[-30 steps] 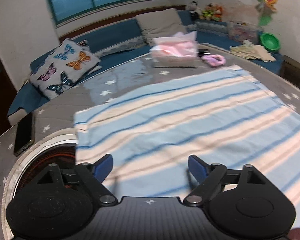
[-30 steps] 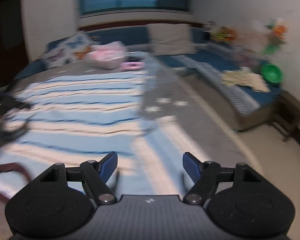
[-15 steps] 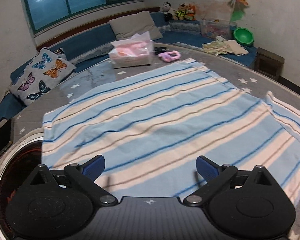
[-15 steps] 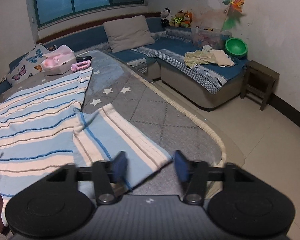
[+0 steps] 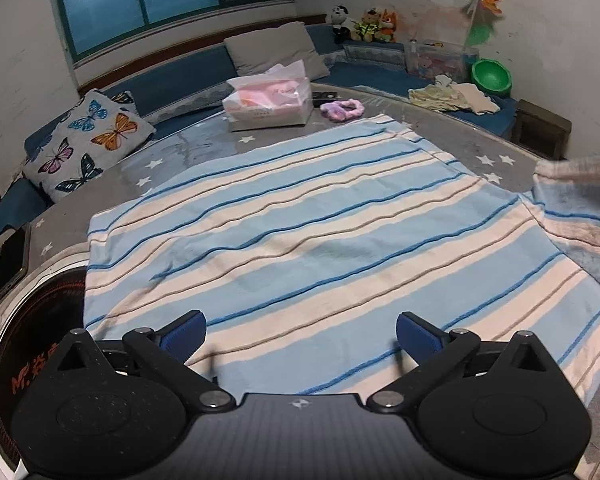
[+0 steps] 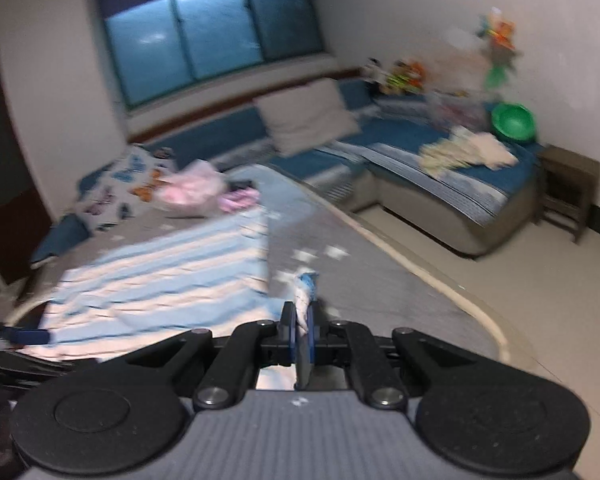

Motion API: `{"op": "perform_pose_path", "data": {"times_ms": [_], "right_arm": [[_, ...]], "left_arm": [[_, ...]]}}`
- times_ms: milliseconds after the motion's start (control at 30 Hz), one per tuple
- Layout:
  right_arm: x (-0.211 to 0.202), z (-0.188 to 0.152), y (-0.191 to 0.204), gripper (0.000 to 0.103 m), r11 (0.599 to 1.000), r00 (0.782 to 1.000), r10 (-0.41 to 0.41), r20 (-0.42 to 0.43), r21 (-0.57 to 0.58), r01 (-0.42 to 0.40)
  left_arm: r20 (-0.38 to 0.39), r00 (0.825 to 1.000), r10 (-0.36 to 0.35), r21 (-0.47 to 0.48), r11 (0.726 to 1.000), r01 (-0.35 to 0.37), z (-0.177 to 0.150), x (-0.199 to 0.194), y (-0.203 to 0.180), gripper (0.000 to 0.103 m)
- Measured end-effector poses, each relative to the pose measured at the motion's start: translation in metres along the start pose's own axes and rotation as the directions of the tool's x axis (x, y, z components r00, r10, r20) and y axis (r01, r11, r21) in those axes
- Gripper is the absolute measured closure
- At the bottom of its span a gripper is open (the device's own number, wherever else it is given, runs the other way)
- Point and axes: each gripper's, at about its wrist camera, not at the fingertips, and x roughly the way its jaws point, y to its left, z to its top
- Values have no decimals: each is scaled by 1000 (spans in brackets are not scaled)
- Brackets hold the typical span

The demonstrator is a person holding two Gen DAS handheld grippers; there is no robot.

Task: Fold clothes

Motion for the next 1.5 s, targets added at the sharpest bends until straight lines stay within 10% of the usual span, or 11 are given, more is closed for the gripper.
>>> {"op": "perform_pose_path", "data": {"times_ms": [533,933,1500], "right_arm": [[22,-44,91,85,961,964,188,-187,-168,-220],[68,-33,65,69,967,976,29,-215,-240,-82],[77,-39,72,47,958,976,37,-213,-272,-96]], "left_arm": [[-8,1000,21,-57,998,-21,-12,-8,23,0],[-29,999,35,-90,995,-38,-20,-12,32,0],[-79,989,126,-172,975,-138,-44,-28,70,0]]}}
